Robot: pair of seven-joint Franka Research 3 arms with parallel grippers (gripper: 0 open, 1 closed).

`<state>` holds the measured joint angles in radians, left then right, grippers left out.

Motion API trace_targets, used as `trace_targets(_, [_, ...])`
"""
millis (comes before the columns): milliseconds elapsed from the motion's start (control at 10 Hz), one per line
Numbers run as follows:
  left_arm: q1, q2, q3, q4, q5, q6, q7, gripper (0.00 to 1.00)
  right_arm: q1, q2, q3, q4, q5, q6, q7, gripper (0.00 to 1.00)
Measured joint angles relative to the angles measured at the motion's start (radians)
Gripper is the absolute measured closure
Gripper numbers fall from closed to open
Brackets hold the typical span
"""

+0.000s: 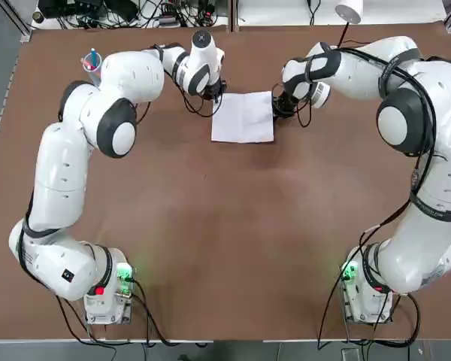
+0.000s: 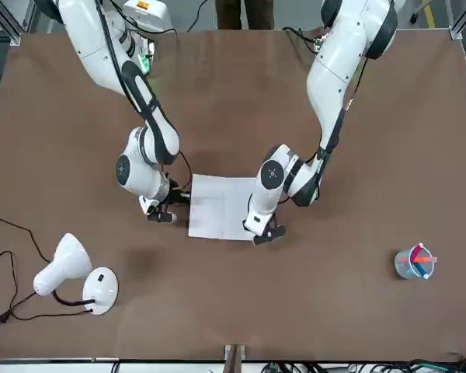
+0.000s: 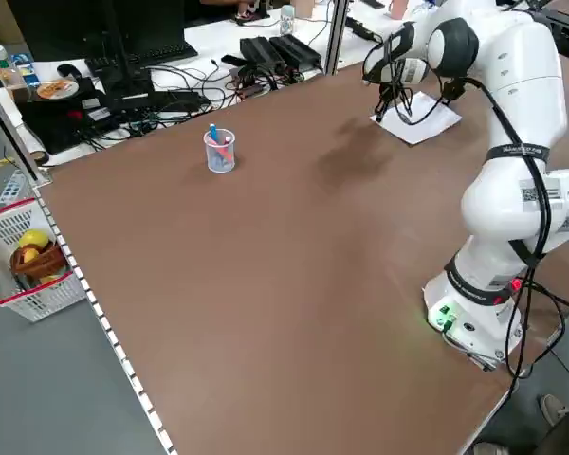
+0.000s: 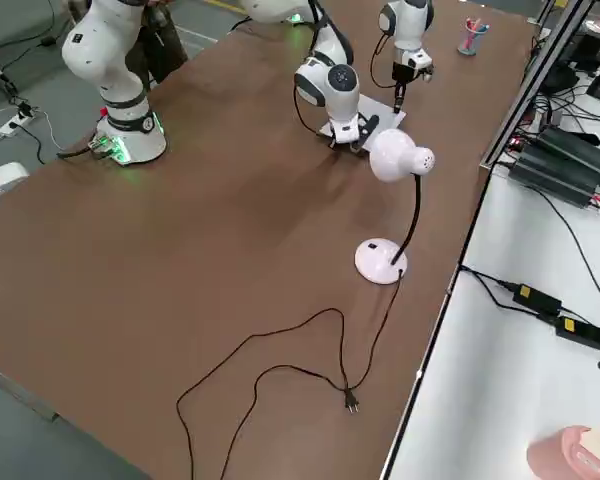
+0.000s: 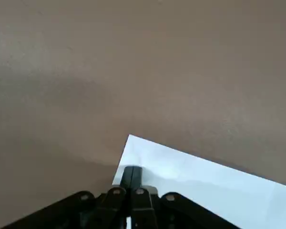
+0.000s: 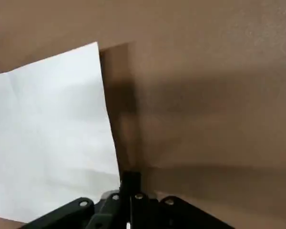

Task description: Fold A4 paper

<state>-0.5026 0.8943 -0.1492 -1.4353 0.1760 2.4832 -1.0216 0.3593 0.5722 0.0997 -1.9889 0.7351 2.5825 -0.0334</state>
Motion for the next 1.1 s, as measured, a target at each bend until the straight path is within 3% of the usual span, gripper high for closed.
trace_targets(700, [0.0, 0.0, 0.0, 0.0, 0.0, 0.0, 0.001, 0.99, -0.001, -0.004, 0.034, 0.032, 0.051, -0.008, 0.001, 0.99])
trace_targets(1100, [0.0, 0.0, 0.0, 0.0, 0.0, 0.0, 0.001, 0.99, -0.019, -0.05, 0.035, 0.042, 0.076, -0.069, 0.002, 0.99])
